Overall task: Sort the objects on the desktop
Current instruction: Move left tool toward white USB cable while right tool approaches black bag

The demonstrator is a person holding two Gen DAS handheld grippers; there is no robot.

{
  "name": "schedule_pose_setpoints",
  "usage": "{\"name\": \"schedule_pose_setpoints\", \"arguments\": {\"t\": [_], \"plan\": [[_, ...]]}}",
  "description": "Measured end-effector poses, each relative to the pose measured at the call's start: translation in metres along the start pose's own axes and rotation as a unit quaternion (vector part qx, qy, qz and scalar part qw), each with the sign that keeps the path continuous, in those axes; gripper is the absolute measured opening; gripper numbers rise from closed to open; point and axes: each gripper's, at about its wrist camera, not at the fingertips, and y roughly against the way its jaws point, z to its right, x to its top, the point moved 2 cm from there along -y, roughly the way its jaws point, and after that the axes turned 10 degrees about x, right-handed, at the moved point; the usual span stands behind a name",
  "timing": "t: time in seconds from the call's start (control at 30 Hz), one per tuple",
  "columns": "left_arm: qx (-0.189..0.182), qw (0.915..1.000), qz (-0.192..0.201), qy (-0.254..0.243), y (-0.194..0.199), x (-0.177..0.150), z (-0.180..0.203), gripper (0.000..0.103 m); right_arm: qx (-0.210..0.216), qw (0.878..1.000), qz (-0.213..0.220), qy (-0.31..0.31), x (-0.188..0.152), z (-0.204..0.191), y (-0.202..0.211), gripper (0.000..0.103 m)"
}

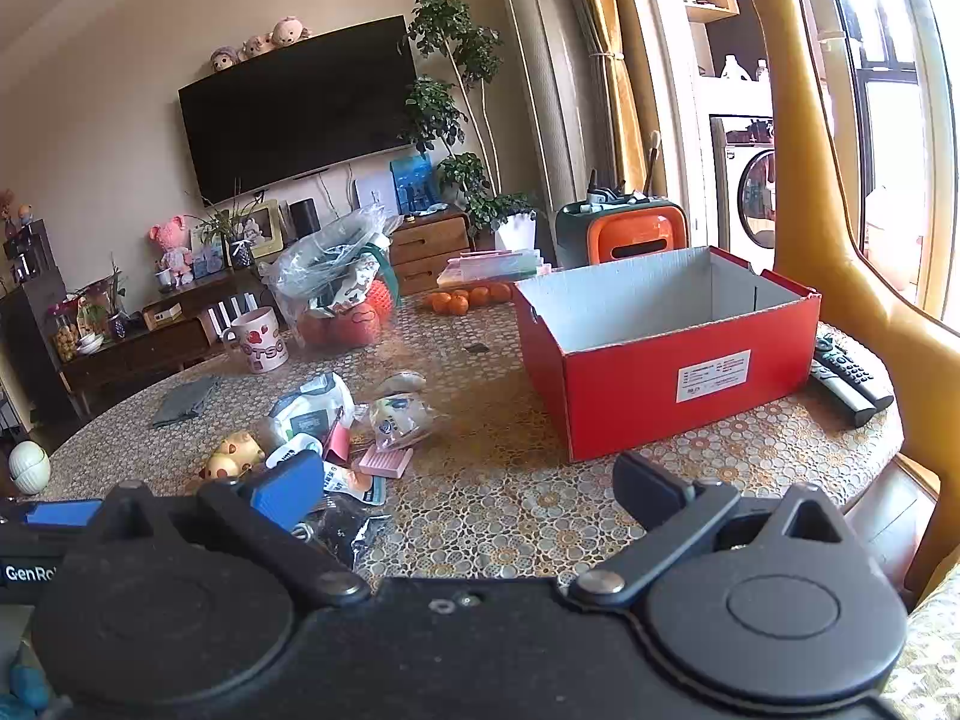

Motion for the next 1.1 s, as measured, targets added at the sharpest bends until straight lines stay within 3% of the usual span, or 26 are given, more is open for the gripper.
{"name": "schedule_pose_setpoints", "arguments": {"t": [0.73,1.1], "plan": [[0.007,0.9998,0.015,0.009,0.003,0.004,-0.009,0.103,0.02,0.999,0.0,0.026,0.004,-0.011,0.0,0.102],[0.023,0.9996,0.017,-0.006,-0.027,0.008,-0.018,0.103,0.045,0.997,-0.02,0.062,0.0,-0.019,-0.018,0.1]]}}
